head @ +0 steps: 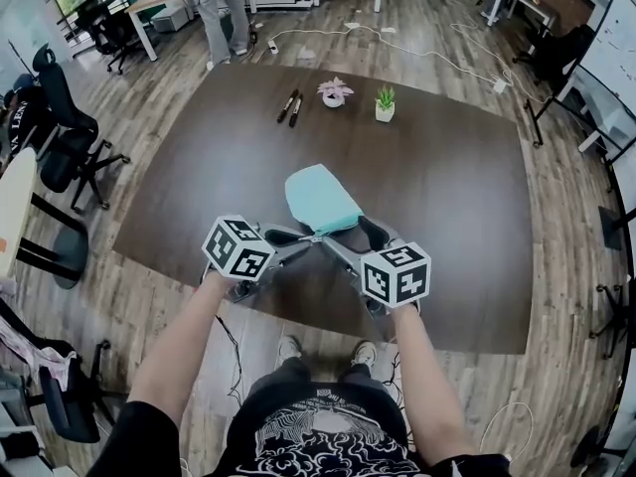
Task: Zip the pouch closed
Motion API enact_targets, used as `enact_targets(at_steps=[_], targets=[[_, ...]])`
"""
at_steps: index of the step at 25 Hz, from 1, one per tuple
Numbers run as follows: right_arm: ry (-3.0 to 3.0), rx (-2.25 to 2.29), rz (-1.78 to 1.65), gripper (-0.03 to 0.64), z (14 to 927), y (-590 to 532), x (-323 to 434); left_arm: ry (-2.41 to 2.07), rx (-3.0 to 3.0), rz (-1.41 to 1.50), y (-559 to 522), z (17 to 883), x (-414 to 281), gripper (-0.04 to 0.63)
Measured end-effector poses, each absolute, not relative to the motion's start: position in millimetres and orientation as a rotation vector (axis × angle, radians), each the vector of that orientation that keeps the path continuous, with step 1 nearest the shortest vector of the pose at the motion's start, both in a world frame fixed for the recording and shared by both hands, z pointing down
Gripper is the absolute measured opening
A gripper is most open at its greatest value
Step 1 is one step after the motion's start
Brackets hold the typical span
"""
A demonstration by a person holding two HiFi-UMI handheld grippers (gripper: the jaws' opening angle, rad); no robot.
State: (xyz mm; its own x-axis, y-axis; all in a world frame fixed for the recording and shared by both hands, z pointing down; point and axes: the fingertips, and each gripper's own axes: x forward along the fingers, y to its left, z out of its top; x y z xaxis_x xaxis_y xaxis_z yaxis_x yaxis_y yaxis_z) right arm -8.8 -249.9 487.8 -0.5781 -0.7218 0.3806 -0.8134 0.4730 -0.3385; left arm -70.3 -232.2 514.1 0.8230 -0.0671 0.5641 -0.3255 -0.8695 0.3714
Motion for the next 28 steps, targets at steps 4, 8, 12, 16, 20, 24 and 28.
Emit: enact_targets(at_steps=[4, 8, 12, 16, 20, 24, 28], targets=[[-2.606, 1.224, 0.764, 0.331, 488.6, -246.0, -22.8, -0.301, 2.511, 0.693, -232.2, 505.5, -71.8, 0.023], [-2.689, 1.122, 0.788, 0.319, 486.8, -242.6, -36.3, -0.297, 2.493, 0.669, -230.0, 500.3, -74.9, 0.023], [-2.73, 1.013, 0.81, 0.284, 489.1, -235.0, -44.4, -0.308, 2.474, 0.627, -228.9, 496.5, -74.0, 0.025], [-2.744, 0.953, 0.832, 0.233, 490.5, -233.6, -47.5, -0.301, 2.467, 0.63, -227.3, 494.9, -72.5, 0.023], [-2.756, 0.91, 0.849, 0.21, 491.1, -232.0, -50.0, -0.305, 2.465, 0.625, -225.5, 493.9, -71.3, 0.023], [-2.768, 0.872, 0.851, 0.201, 490.4, -230.8, -53.3, -0.312, 2.461, 0.614, -225.5, 492.4, -71.7, 0.023], [-2.779, 0.845, 0.868, 0.196, 491.0, -230.0, -53.8, -0.315, 2.461, 0.614, -225.5, 493.2, -72.9, 0.023]])
